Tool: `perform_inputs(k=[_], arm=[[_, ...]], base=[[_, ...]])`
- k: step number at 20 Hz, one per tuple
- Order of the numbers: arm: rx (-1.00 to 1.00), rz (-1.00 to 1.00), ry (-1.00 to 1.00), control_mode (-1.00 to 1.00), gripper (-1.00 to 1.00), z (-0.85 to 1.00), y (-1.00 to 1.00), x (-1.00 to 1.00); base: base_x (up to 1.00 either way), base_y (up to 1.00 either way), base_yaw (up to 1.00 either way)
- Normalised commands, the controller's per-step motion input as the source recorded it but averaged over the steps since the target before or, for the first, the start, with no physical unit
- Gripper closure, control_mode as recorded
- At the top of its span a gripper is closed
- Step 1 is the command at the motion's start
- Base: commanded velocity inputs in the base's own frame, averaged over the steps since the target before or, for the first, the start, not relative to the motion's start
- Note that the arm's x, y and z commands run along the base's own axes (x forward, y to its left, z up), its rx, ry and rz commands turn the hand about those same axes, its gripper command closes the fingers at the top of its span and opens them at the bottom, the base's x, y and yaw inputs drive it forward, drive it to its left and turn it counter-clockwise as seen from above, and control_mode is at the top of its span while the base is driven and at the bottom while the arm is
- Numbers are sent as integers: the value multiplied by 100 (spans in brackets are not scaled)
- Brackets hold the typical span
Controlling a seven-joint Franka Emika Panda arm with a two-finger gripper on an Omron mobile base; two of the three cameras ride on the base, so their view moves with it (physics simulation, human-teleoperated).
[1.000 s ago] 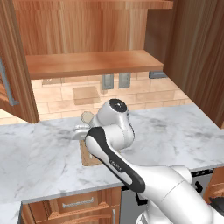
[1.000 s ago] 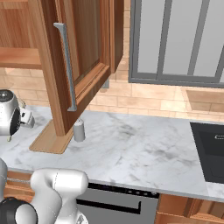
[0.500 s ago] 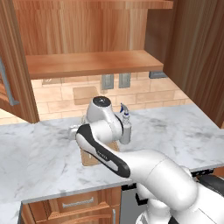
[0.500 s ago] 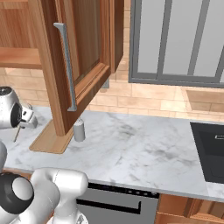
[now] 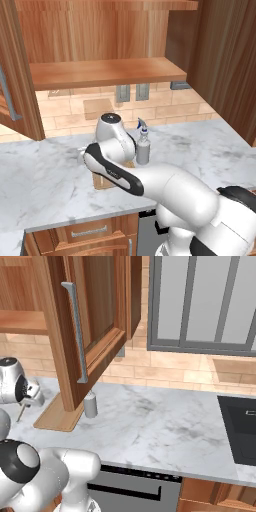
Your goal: Grab the spray bottle from the cabinet, then place it next to the cutting board for sanitizing. Then grab the dish brush from the countertop next to the sink and place it next to the cutting board.
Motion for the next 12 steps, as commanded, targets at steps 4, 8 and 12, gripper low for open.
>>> perform_inputs(k=[4,8,12], arm=[[0,0,8,-100,100,-36,1,11],[0,0,3,-100,100,-31,7,13],[0,0,1,-100,100,-15,32,24]], base=[[0,0,0],[0,0,0],[0,0,0]])
